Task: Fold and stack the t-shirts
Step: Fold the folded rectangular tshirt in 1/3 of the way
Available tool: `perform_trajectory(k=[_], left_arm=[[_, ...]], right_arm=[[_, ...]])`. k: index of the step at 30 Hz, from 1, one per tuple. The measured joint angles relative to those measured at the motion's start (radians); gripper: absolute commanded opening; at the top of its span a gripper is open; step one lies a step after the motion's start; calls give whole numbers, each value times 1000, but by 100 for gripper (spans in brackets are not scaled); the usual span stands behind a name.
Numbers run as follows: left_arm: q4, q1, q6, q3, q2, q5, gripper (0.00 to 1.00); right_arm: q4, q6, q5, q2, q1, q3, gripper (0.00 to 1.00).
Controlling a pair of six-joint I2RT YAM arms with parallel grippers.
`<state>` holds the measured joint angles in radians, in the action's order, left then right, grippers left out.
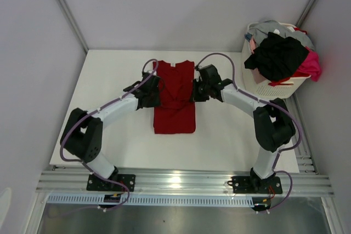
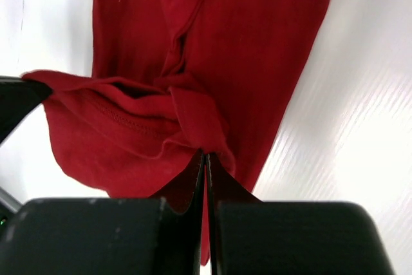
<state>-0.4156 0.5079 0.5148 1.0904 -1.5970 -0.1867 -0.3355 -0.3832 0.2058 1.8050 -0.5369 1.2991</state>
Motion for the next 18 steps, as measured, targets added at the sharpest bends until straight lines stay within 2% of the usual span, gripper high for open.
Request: perform_trajectory(k=[9, 16, 17, 18], left_arm=[[26, -48, 1, 4, -103, 31, 0], [32, -54, -5, 79, -178, 68, 1], [32, -54, -9, 92, -186, 71, 1], [32, -54, -12, 106, -195, 75, 8]], right_arm=[[13, 23, 10, 87, 16, 65, 0], [14, 39, 14, 128, 18, 66, 0], [15, 42, 14, 132, 19, 67, 0], [15, 45, 16, 136, 20, 69, 0]])
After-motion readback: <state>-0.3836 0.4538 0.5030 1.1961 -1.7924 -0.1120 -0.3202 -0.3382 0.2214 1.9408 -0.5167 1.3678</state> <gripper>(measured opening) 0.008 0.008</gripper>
